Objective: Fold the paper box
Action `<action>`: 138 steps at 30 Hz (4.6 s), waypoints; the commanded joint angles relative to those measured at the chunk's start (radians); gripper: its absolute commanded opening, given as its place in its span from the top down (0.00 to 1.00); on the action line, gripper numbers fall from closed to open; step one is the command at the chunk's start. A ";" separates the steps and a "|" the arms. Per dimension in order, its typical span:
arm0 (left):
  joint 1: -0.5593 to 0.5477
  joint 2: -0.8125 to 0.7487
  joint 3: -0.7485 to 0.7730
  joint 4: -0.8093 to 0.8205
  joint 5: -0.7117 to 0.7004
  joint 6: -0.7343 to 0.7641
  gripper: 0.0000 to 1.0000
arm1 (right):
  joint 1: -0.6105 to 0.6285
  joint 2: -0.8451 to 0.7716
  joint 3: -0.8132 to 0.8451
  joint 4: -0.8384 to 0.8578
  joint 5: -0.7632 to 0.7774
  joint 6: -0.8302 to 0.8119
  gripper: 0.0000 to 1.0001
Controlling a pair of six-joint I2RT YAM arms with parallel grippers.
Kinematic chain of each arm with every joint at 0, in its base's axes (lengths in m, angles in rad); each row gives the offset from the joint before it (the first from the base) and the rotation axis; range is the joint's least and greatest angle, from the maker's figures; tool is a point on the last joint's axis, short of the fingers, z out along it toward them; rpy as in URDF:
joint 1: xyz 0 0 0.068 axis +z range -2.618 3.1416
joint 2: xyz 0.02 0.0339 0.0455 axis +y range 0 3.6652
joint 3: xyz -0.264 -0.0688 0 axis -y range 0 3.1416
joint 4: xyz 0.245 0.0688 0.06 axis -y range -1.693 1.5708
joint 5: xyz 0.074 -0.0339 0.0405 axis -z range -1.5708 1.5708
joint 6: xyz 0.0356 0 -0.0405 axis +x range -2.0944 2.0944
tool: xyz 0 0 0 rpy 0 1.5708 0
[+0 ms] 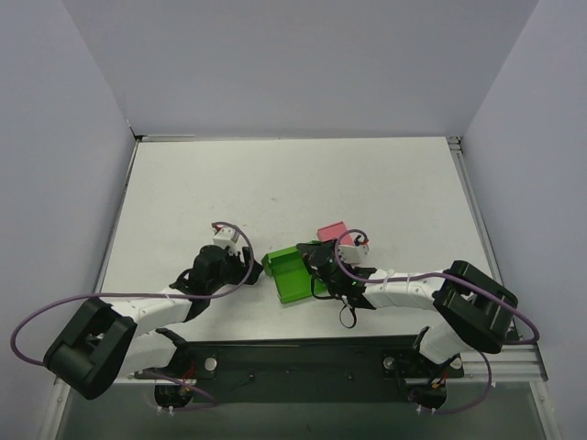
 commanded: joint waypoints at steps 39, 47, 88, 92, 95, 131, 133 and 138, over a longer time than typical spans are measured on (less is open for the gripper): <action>-0.116 -0.087 -0.098 0.324 0.126 0.151 0.28 | 0.011 -0.054 -0.020 -0.019 0.070 -0.080 1.00; -0.101 -0.104 -0.094 0.232 0.059 0.139 0.38 | 0.014 -0.043 -0.009 -0.013 0.067 -0.087 1.00; -0.176 0.192 -0.012 0.562 0.108 0.237 0.65 | 0.015 -0.011 -0.003 -0.004 0.057 -0.110 1.00; -0.178 0.203 -0.003 0.594 0.111 0.223 0.66 | 0.018 -0.011 -0.009 -0.004 0.060 -0.117 1.00; -0.178 0.210 0.006 0.610 0.105 0.212 0.66 | 0.021 -0.012 -0.011 -0.007 0.060 -0.120 1.00; -0.175 0.425 0.103 0.872 0.113 0.119 0.66 | 0.038 -0.032 -0.040 -0.032 0.073 -0.123 1.00; -0.173 0.428 0.101 0.875 0.114 0.119 0.64 | 0.038 -0.032 -0.043 -0.035 0.071 -0.123 1.00; -0.165 0.438 0.101 0.890 0.123 0.120 0.63 | 0.040 -0.031 -0.044 -0.036 0.068 -0.122 1.00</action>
